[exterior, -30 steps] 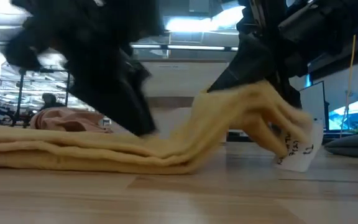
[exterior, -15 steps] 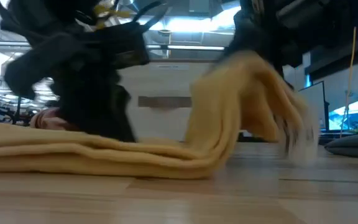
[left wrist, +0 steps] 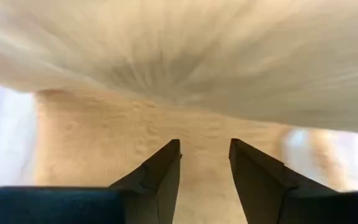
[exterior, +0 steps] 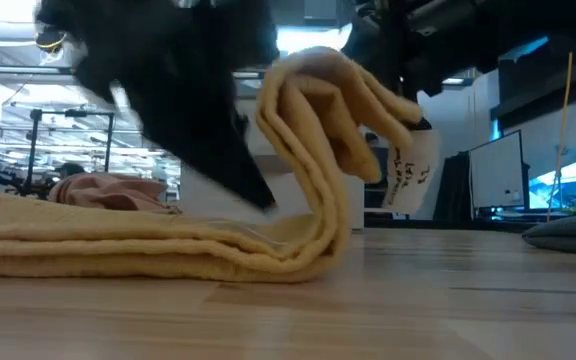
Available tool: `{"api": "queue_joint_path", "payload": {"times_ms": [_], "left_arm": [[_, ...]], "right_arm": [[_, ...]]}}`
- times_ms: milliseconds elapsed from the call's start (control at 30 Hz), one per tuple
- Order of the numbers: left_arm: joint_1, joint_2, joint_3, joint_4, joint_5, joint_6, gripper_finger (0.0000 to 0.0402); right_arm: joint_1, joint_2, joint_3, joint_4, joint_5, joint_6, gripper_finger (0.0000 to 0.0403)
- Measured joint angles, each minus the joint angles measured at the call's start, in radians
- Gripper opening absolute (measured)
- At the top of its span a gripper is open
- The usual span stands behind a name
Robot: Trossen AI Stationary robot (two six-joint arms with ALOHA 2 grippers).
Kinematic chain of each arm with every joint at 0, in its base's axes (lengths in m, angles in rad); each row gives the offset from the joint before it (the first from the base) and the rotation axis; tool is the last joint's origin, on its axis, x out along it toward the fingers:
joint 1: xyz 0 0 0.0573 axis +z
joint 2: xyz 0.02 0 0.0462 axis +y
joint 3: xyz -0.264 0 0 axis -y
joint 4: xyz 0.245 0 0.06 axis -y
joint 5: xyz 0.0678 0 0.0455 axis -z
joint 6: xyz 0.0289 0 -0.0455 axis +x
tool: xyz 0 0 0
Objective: Fold towel
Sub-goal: Fold the yellow towel
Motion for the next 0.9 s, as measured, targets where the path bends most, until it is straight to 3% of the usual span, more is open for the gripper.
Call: {"api": "queue_joint_path", "payload": {"times_ms": [167,333,533,733,900], "left_arm": [[-0.056,-0.12,0.053,-0.364,0.002,-0.171,0.0131],[-0.136,-0.149,-0.016,-0.53,-0.074,-0.351,0.0131],[-0.16,-0.089,-0.137,-0.299,-0.119,-0.39,0.0131],[-0.123,-0.044,-0.145,-0.07,-0.103,-0.258,0.0131],[-0.094,-0.041,-0.148,-0.002,-0.092,-0.224,0.0131]], "right_arm": [[0.001,0.0,0.0,-0.017,-0.01,-0.001,0.0024],[0.001,0.0,0.0,-0.025,-0.024,-0.001,0.0025],[0.001,0.0,0.0,-0.016,-0.038,0.004,0.0025],[-0.008,0.034,0.047,0.001,-0.063,0.004,0.0025],[-0.033,0.12,0.145,-0.005,-0.14,-0.017,0.0025]]}}
